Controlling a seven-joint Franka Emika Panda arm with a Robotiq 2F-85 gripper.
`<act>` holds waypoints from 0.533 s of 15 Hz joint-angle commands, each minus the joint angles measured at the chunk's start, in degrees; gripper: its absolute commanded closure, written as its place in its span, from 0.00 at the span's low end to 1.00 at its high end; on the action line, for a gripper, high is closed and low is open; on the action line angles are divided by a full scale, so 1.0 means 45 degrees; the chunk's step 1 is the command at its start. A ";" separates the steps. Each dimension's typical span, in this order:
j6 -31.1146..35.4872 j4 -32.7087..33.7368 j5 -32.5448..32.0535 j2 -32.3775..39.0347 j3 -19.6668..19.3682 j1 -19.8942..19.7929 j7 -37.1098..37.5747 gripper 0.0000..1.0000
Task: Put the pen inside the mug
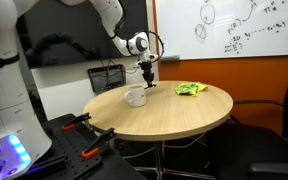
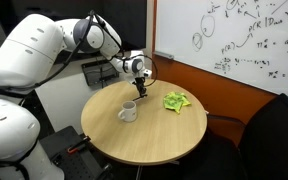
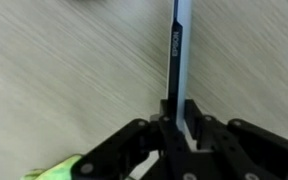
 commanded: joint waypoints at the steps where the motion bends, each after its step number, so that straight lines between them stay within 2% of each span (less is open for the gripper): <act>1: -0.0625 -0.0891 -0.1316 -0.1132 -0.1527 0.1582 0.2921 0.95; 4: -0.1142 -0.1083 -0.2952 -0.1711 -0.2229 0.2405 0.5546 0.95; 8: -0.2381 -0.1257 -0.5461 -0.2118 -0.2536 0.2947 0.9005 0.95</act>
